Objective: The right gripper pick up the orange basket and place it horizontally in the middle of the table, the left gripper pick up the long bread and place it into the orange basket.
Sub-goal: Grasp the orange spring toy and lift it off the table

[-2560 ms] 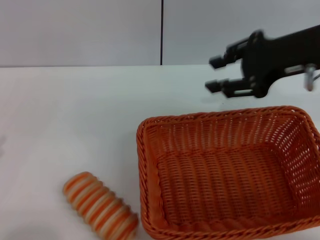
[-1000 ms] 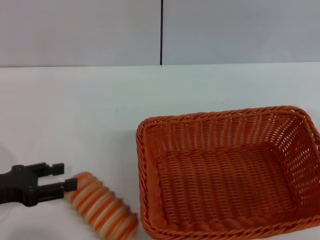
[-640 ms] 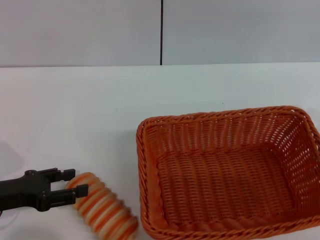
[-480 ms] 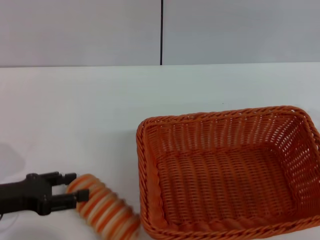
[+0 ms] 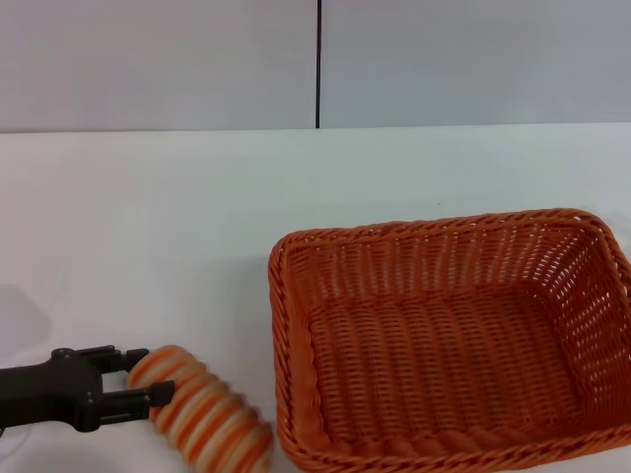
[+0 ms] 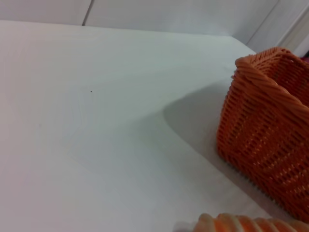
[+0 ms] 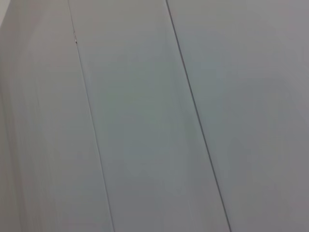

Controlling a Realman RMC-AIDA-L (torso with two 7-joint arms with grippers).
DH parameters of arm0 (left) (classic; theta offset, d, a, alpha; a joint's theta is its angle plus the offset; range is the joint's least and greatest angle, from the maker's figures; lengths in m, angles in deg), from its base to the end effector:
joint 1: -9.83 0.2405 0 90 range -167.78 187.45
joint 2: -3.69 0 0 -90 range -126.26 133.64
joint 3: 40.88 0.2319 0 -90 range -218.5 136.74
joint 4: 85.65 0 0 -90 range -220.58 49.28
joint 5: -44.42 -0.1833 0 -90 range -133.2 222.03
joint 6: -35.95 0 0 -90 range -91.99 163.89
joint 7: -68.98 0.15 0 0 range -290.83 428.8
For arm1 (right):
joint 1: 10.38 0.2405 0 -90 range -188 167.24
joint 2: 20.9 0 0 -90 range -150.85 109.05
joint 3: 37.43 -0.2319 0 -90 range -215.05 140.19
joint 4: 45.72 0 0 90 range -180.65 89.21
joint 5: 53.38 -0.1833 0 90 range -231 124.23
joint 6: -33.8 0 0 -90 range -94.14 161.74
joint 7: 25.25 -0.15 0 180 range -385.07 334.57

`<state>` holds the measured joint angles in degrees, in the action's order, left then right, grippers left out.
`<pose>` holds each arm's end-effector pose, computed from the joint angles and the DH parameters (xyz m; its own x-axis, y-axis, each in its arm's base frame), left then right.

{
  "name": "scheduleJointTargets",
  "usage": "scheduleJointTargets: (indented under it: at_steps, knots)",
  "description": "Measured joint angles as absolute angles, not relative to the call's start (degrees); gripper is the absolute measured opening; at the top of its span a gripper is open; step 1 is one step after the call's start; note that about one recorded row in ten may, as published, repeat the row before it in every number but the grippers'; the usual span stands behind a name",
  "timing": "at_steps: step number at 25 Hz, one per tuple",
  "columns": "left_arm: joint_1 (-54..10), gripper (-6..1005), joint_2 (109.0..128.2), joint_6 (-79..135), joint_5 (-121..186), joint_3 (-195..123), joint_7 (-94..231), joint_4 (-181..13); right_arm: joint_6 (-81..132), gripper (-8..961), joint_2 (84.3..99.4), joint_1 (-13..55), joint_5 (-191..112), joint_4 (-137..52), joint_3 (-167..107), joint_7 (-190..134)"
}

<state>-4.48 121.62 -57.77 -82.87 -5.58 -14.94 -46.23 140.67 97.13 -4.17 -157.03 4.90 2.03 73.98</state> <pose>-0.3165 0.2050 0.0103 0.6547 0.6622 0.3646 0.7294 -0.6799 -0.0749 0.2431 0.2176 0.1122 0.4818 -0.0403 -0.8754 -0.5374 -0.8026 -0.2588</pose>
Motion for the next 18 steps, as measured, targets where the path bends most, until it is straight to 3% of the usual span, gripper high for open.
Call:
scheduleJointTargets:
  at_steps: [10,18]
  knots:
    - [-4.6,708,121.62,-58.9,-83.3,-2.8,-14.8,-45.1,140.7,467,96.87,-3.8,-157.2,4.9,1.6,73.7]
    - [-4.4,557,120.93,-68.1,-82.6,-19.5,-10.7,-43.0,140.7,467,96.79,-3.1,-157.2,4.9,0.9,73.6]
